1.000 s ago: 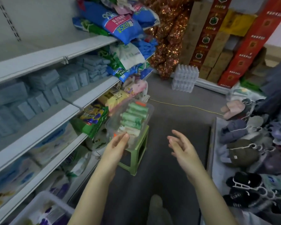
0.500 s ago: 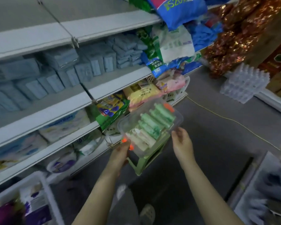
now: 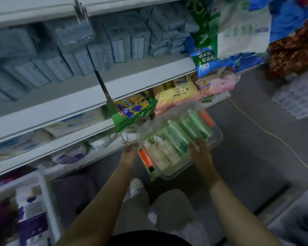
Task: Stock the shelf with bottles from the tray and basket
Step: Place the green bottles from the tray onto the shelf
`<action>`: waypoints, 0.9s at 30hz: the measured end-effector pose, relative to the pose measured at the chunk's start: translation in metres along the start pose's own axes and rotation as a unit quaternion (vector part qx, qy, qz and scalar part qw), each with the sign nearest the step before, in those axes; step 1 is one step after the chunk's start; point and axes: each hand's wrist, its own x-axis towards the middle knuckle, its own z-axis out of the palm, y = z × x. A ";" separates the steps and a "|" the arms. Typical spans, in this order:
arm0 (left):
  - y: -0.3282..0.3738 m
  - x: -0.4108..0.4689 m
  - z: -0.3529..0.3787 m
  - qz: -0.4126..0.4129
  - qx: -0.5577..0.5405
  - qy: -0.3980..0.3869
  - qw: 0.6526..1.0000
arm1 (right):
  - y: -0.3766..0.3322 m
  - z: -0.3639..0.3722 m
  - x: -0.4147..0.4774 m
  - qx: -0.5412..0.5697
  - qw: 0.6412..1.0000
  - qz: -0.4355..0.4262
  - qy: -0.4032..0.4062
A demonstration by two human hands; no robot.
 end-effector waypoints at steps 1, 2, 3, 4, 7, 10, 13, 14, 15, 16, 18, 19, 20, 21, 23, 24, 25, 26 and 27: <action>-0.004 0.006 0.003 -0.009 -0.013 0.003 1.000 | 0.000 0.003 0.008 -0.007 1.000 0.002 -0.008; -0.006 0.010 0.006 -0.020 -0.020 0.005 1.000 | 0.001 0.006 0.016 -0.015 1.000 0.006 -0.016; -0.009 0.015 0.010 -0.036 -0.025 0.006 0.999 | 0.002 0.009 0.024 -0.024 0.999 0.007 -0.023; -0.010 0.019 0.014 -0.049 -0.031 0.012 0.998 | 0.004 0.012 0.032 -0.034 0.999 0.006 -0.026; -0.020 0.038 0.028 -0.078 -0.055 0.061 0.994 | 0.011 0.024 0.057 -0.070 0.997 -0.008 -0.018; -0.031 0.058 0.046 -0.106 -0.080 0.117 0.984 | 0.022 0.038 0.084 -0.103 0.994 -0.032 -0.031; -0.047 0.082 0.069 -0.121 -0.104 0.137 0.978 | 0.037 0.050 0.111 -0.148 0.985 -0.061 -0.059; -0.051 0.088 0.077 -0.123 -0.107 0.144 0.976 | 0.042 0.054 0.119 -0.160 0.983 -0.068 -0.065; -0.053 0.092 0.086 -0.122 -0.112 0.153 0.974 | 0.045 0.056 0.126 -0.164 0.982 -0.071 -0.068; -0.055 0.095 0.094 -0.116 -0.124 0.168 0.971 | 0.049 0.059 0.132 -0.163 0.982 -0.068 -0.069; -0.058 0.103 0.110 -0.110 -0.163 0.220 0.956 | 0.057 0.061 0.143 -0.164 0.982 -0.068 -0.062; -0.057 0.105 0.116 -0.109 -0.172 0.246 0.948 | 0.061 0.063 0.147 -0.170 0.981 -0.071 -0.057; -0.056 0.105 0.120 -0.105 -0.172 0.266 0.943 | 0.066 0.064 0.150 -0.178 0.979 -0.079 -0.053; -0.055 0.105 0.123 -0.102 -0.166 0.281 0.940 | 0.070 0.064 0.153 -0.192 0.976 -0.086 -0.054; -0.054 0.104 0.123 -0.096 -0.152 0.294 0.939 | 0.072 0.065 0.151 -0.234 0.965 -0.107 -0.054; -0.056 0.105 0.125 -0.096 -0.148 0.298 0.938 | 0.076 0.065 0.151 -0.262 0.955 -0.123 -0.055; -0.055 0.104 0.126 -0.094 -0.145 0.303 0.937 | 0.078 0.065 0.150 -0.291 0.944 -0.143 -0.053; -0.055 0.105 0.127 -0.090 -0.143 0.308 0.936 | 0.081 0.065 0.152 -0.317 0.933 -0.164 -0.051; -0.053 0.104 0.128 -0.087 -0.144 0.312 0.935 | 0.082 0.064 0.153 -0.340 0.922 -0.181 -0.051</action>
